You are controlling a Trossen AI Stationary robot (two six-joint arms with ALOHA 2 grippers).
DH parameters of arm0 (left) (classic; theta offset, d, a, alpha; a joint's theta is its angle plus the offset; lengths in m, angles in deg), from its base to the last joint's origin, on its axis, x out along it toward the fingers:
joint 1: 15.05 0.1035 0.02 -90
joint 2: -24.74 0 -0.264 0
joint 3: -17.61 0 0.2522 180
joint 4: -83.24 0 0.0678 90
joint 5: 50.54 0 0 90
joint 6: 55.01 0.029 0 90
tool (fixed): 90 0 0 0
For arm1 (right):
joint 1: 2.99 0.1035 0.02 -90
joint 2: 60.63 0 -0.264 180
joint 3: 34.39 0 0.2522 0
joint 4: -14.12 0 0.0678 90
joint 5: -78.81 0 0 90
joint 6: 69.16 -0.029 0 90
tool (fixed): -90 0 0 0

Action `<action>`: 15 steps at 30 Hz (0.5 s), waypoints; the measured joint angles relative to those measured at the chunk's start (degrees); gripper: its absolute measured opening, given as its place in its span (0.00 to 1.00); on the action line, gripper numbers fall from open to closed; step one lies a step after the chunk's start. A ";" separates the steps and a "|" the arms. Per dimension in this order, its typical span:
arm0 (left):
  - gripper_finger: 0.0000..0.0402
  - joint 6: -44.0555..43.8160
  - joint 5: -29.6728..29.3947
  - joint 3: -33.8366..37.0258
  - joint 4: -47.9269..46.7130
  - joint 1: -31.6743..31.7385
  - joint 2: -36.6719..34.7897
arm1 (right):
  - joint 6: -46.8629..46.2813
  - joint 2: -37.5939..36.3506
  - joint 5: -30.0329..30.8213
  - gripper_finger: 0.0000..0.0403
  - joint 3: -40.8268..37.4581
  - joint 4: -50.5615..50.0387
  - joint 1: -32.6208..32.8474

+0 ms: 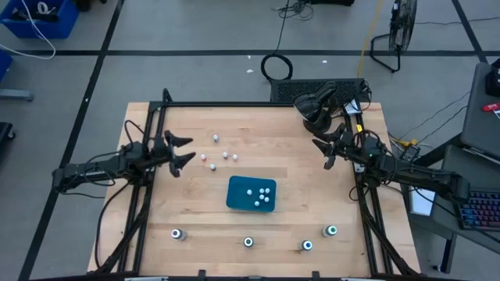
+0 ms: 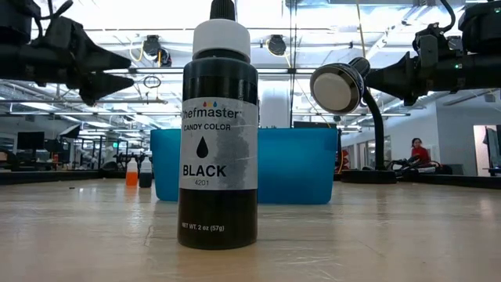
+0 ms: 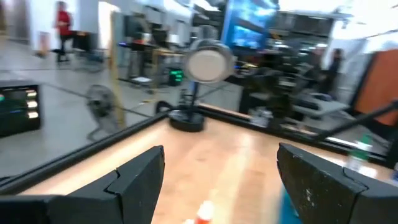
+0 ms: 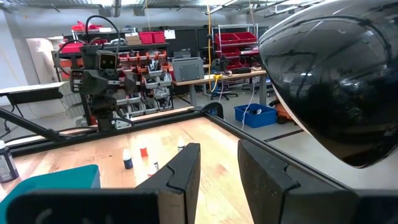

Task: Pick & Place food coloring
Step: Put the orange food coloring bottle into the blue bin

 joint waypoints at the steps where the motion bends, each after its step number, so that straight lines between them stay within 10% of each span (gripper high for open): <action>1: 0.76 0.00 -1.23 0.00 0.39 0.00 0.26 | 0.00 0.02 0.00 0.25 0.00 -0.01 0.00; 9: 0.76 -6.92 -4.80 -3.44 1.14 0.04 5.63 | 0.00 0.02 0.00 0.25 0.00 -0.01 0.00; 15: 0.76 -9.14 -12.15 -17.75 -19.87 0.04 17.37 | 0.00 0.02 0.00 0.25 0.00 -0.01 0.00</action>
